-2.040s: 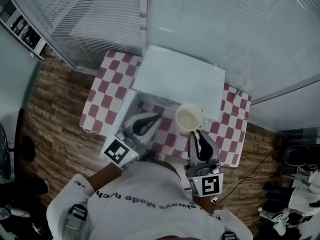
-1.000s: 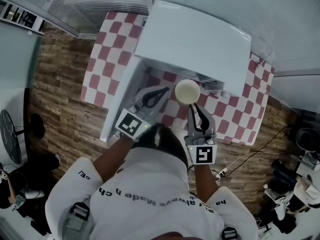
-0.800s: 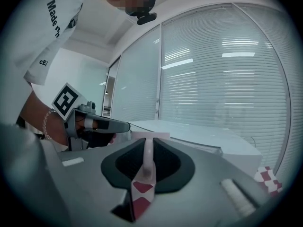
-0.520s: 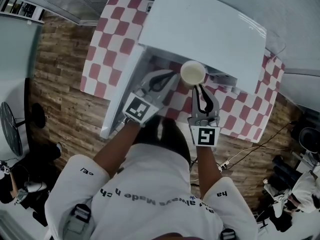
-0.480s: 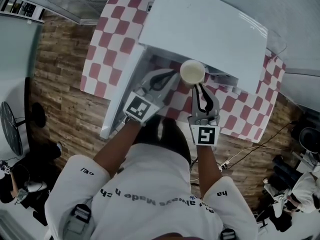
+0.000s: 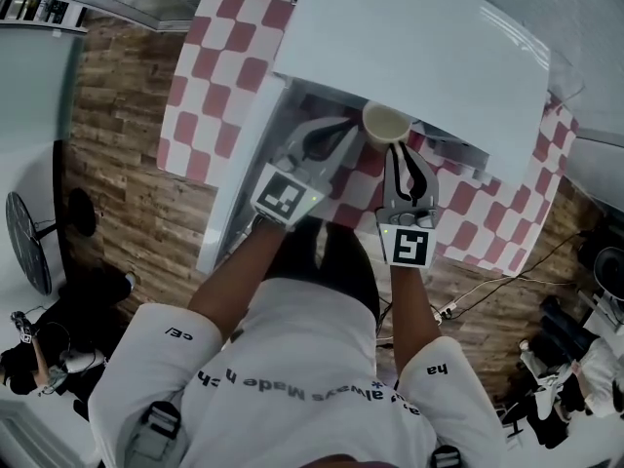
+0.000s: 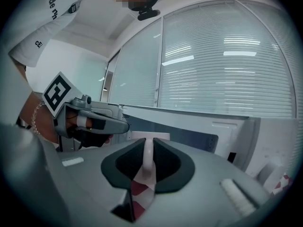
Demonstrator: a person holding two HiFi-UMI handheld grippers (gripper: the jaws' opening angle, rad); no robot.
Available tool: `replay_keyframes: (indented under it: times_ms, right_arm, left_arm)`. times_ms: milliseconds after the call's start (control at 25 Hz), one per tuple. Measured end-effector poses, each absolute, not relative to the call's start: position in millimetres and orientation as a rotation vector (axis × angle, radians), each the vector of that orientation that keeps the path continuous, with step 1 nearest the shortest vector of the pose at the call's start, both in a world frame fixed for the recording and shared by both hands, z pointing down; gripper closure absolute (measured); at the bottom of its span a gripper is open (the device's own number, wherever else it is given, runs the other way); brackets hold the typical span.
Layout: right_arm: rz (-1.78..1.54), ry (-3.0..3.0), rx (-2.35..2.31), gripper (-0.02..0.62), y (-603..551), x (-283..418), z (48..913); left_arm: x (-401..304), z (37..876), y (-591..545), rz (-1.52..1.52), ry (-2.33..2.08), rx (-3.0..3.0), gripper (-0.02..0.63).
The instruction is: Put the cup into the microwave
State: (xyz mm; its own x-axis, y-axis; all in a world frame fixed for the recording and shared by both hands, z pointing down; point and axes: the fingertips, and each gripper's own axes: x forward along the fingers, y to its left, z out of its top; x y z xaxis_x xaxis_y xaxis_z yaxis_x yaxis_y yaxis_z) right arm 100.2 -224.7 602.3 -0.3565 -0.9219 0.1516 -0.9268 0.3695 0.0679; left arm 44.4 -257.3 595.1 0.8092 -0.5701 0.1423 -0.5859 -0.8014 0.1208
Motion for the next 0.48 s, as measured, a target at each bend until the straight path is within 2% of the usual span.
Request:
replay_keyframes:
  times_ms: [480]
  right_arm:
    - [0.007, -2.377, 1.828, 0.548, -279.0, 124.8, 624.1]
  left_arm:
    - [56.6, 626.9, -287.3, 0.166, -0.961, 2.820, 0.603]
